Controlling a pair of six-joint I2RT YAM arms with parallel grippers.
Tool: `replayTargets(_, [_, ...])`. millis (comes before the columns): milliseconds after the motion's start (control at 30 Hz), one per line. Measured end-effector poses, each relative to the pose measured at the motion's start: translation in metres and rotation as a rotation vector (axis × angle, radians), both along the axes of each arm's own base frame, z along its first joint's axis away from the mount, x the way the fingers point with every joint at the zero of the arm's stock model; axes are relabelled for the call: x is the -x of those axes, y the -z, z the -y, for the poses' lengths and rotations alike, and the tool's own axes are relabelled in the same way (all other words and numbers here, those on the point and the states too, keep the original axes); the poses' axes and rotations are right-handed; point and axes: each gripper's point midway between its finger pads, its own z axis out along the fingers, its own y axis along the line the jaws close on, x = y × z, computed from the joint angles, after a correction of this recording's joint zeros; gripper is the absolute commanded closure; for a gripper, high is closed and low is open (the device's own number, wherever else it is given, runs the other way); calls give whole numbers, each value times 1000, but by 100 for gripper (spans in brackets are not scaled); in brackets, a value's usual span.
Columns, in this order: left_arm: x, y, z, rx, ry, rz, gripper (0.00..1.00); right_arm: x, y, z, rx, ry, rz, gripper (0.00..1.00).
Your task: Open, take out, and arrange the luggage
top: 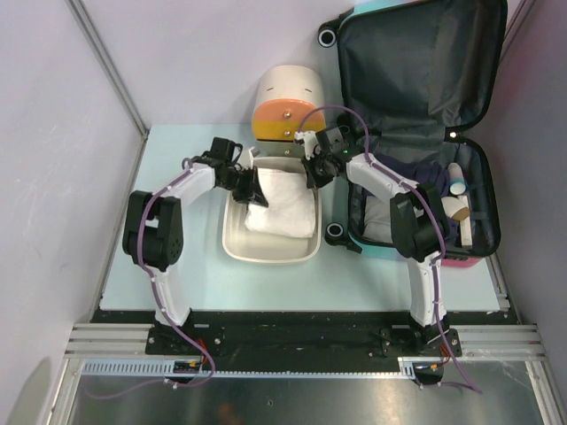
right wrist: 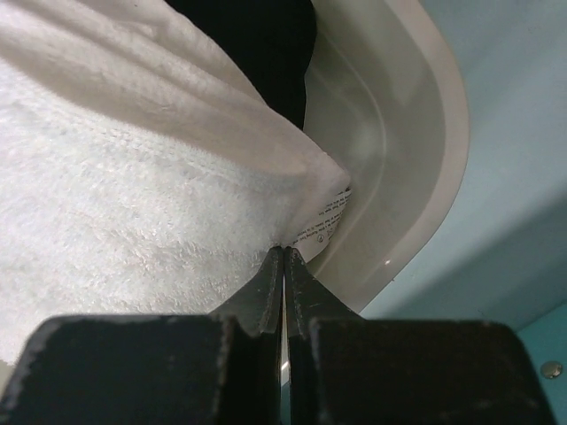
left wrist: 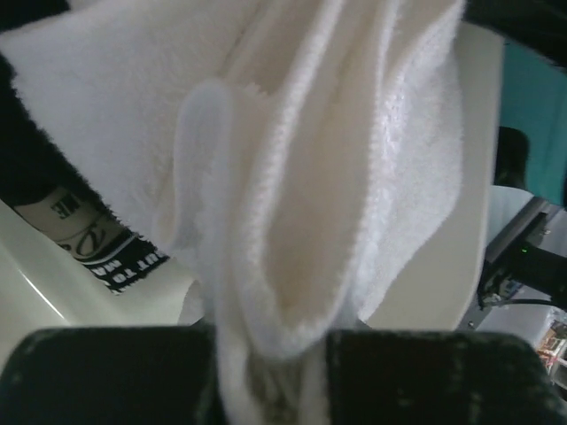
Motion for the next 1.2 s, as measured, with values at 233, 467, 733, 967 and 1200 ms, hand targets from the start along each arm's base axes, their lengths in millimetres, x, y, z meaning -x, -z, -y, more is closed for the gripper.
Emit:
replayTargets(233, [10, -46, 12, 105, -20, 3, 100, -5, -14, -3, -18, -3, 28, 100])
replayTargets(467, [29, -88, 18, 210, -4, 24, 100, 1, -56, -4, -43, -9, 74, 100])
replayTargets(733, [58, -62, -9, 203, -45, -55, 100, 46, -76, -15, -61, -78, 69, 100])
replayTargets(967, [56, 7, -36, 39, -75, -141, 69, 57, -10, -30, -8, -114, -31, 100])
replayTargets(1200, [48, 12, -38, -19, -62, -106, 21, 56, 29, -28, 29, -113, -97, 73])
